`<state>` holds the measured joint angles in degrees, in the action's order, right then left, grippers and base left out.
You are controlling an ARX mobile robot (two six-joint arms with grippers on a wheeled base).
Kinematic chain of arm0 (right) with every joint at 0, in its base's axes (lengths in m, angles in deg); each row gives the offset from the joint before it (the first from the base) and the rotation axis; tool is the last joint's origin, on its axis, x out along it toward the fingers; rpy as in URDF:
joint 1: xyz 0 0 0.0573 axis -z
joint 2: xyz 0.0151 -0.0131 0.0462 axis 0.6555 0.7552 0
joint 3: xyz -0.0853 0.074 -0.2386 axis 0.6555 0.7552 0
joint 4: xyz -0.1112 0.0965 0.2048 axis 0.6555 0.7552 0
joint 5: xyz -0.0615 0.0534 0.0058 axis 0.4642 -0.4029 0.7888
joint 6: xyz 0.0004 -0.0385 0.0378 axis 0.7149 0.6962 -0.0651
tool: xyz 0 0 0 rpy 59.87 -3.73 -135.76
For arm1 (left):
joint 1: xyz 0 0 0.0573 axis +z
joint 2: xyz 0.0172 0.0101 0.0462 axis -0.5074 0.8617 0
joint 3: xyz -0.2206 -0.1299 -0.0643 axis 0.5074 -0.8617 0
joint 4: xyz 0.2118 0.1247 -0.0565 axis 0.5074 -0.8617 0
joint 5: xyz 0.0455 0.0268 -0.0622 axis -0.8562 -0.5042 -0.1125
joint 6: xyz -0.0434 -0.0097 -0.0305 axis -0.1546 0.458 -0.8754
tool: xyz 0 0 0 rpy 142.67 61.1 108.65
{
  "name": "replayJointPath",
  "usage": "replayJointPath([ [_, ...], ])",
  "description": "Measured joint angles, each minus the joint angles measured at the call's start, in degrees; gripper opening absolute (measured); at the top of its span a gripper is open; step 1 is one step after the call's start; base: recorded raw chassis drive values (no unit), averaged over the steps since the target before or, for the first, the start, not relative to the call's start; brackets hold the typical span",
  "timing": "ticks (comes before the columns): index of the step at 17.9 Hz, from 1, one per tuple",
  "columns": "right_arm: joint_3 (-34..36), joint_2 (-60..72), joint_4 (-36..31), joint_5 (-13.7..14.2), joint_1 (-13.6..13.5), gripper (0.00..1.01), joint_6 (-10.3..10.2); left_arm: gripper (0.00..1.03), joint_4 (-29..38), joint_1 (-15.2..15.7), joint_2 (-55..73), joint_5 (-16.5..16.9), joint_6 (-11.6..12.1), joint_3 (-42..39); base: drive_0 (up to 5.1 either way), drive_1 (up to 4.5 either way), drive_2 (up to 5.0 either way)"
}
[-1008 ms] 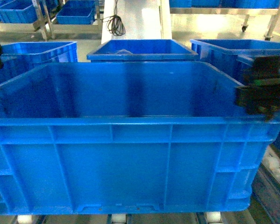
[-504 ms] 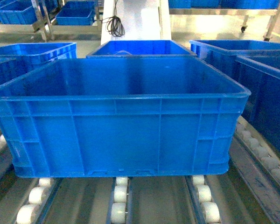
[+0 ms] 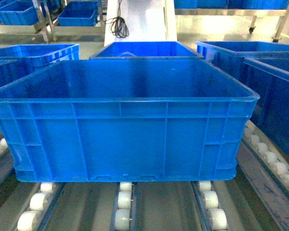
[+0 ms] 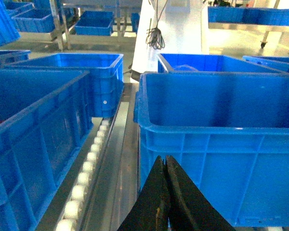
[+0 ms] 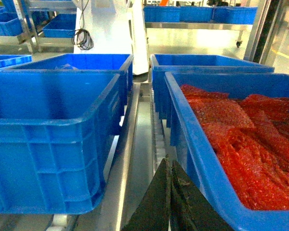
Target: Place box next to blue box on left shelf
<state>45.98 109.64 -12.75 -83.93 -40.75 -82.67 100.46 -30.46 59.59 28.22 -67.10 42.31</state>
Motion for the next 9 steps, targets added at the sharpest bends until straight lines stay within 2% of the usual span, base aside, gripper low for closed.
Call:
replayJointPath([
  [3,0.5,-9.0,7.7,0.0,-0.2,0.02,0.0,0.01,-8.0,0.0,-8.8,0.0,0.0,-0.6,0.0,0.0,0.0],
  [5,0.5,-12.6,11.1,0.0,-0.2,0.02,0.0,0.01,-11.0,0.0,-12.3,0.0,0.0,-0.6,0.0,0.0,0.0],
  [9,0.5,-15.3,13.8,0.0,-0.2,0.02,0.0,0.01,-14.1,0.0,-15.4,0.0,0.0,-0.6,0.0,0.0,0.0],
])
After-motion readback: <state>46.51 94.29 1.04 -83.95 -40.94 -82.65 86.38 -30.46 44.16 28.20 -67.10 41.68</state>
